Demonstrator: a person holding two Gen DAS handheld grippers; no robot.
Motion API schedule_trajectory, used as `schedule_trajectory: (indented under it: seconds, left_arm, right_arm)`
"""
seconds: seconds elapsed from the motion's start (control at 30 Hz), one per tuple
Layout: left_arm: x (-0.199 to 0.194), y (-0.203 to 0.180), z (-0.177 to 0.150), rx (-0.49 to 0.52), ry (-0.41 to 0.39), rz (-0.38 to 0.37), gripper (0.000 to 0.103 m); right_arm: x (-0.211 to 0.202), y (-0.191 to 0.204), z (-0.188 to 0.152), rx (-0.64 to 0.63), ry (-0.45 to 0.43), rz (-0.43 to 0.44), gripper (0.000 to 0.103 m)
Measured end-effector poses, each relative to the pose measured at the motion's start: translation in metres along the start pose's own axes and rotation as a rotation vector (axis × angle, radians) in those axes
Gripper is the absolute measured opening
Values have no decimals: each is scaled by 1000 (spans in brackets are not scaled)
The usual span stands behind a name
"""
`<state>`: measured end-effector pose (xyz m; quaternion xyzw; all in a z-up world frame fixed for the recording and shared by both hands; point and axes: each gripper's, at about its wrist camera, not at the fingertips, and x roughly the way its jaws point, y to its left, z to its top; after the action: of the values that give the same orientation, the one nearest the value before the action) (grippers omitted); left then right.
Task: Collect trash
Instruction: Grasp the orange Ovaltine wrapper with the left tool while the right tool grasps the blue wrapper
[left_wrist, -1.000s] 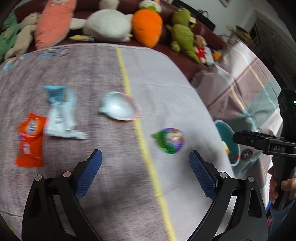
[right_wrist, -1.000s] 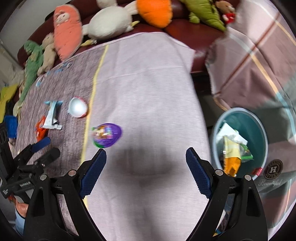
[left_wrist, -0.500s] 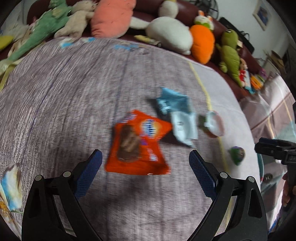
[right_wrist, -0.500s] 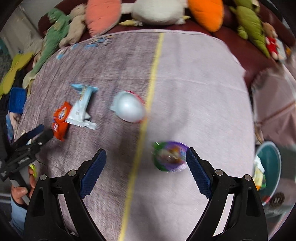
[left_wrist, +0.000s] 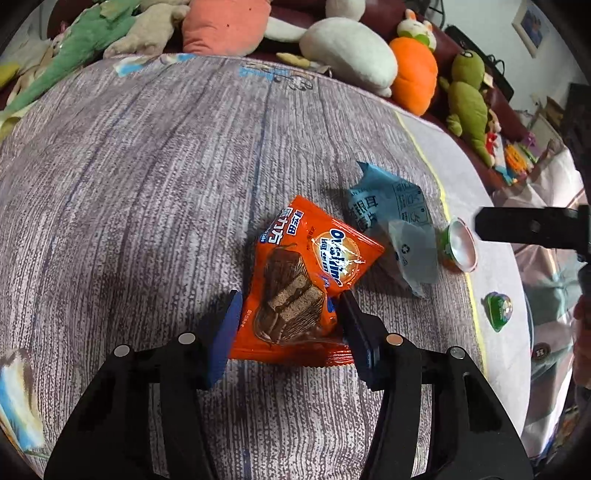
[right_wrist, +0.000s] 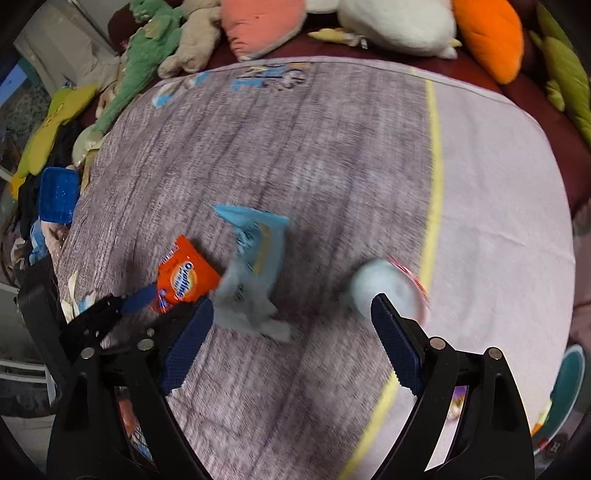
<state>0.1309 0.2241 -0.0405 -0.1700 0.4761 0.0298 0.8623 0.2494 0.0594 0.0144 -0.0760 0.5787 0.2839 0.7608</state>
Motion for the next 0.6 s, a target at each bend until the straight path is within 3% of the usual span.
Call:
schedule_trajectory:
  seconds: [0.1,0.33,0.4,0.47,0.6]
  left_arm:
    - [-1,2,0,-4,-1,-7,55]
    - [0,4,1,-19,-4,-13,55]
    - [0,4,0,-21,-6,-10,56]
    - [0,2,1,-21,-9,-6,55]
    - [-6,-5,2,-17,-22,4,52]
  right_arm:
    - [13,8,9,-8,7,6,78]
    - [51,12,19,1,71,46,52]
    - [58,12,18,7,87,60,39]
    - [55,13,15,-2,75,74,18]
    - [36,19,9,-50,39,44,14]
